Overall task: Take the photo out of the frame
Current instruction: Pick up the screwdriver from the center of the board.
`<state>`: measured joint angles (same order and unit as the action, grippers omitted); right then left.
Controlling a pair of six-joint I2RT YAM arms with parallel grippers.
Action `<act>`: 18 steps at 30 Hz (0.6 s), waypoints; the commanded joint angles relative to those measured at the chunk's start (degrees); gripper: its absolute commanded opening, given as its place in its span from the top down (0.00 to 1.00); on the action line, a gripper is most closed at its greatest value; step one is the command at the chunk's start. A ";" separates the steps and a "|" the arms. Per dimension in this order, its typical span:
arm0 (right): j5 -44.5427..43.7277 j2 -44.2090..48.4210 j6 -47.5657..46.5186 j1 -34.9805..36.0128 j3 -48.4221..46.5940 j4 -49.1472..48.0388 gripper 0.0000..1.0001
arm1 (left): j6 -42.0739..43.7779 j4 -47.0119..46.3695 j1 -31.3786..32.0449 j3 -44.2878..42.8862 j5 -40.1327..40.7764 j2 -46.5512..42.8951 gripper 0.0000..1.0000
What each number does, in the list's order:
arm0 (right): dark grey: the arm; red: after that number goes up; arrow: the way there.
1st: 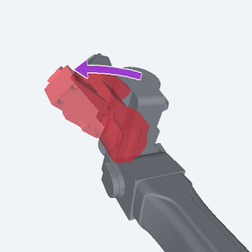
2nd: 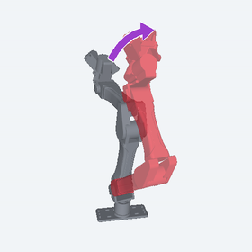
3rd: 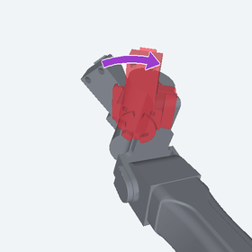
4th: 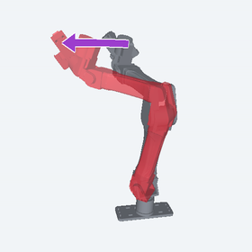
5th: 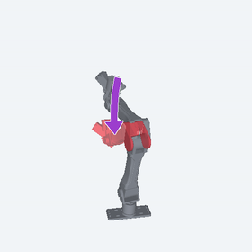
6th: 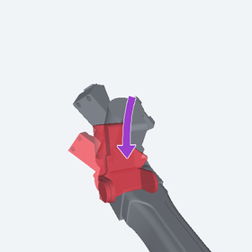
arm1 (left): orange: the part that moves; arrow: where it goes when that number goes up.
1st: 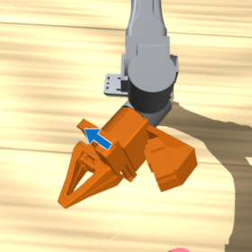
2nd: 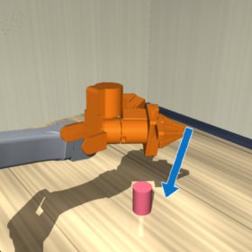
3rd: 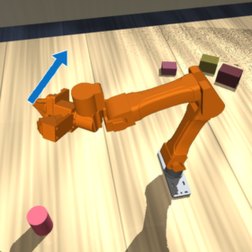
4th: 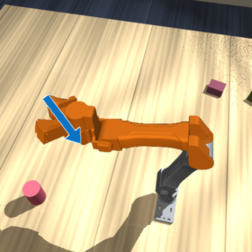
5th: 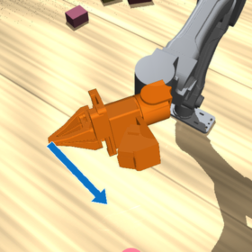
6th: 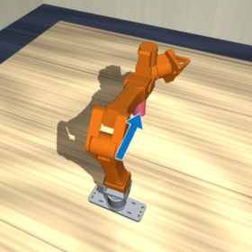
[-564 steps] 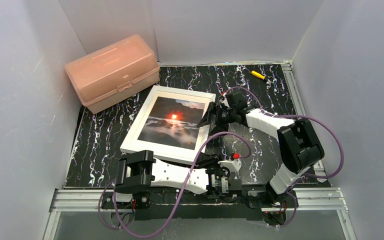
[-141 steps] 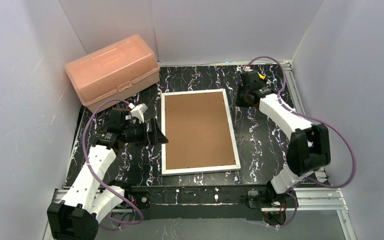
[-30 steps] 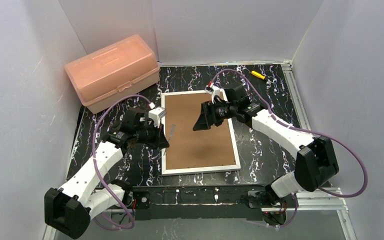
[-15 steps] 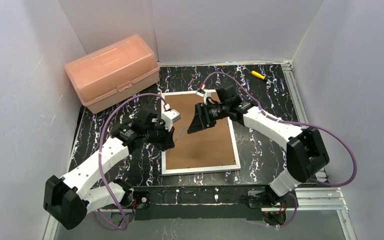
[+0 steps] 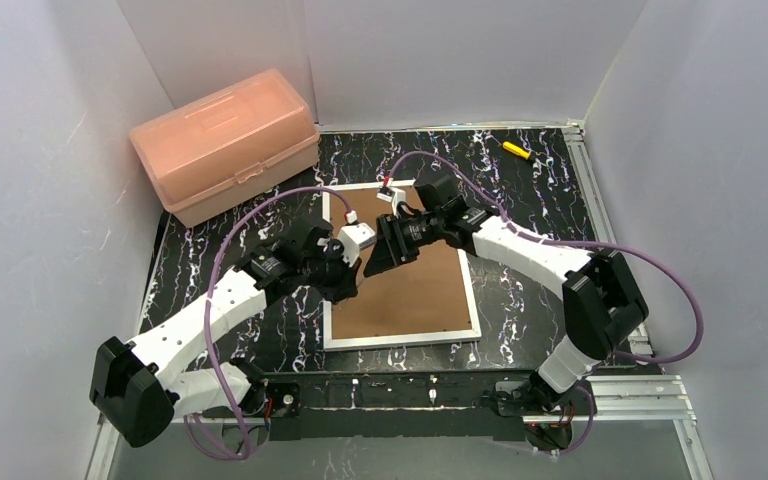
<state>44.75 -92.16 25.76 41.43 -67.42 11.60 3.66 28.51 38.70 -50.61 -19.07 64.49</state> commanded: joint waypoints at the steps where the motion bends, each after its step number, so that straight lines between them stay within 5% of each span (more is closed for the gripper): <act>1: 2.05 -1.29 1.13 0.95 -1.58 -3.11 0.39 | 1.49 -0.27 1.06 -2.20 -1.24 -0.84 1.00; 18: 3.02 -3.08 -0.56 2.53 -1.75 -1.09 0.54 | 3.69 0.18 2.43 -3.44 0.15 -0.90 1.00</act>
<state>45.87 -94.59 26.74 43.64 -67.42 10.15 5.98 28.27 40.75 -51.64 -19.84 64.49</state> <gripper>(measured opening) 0.460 0.025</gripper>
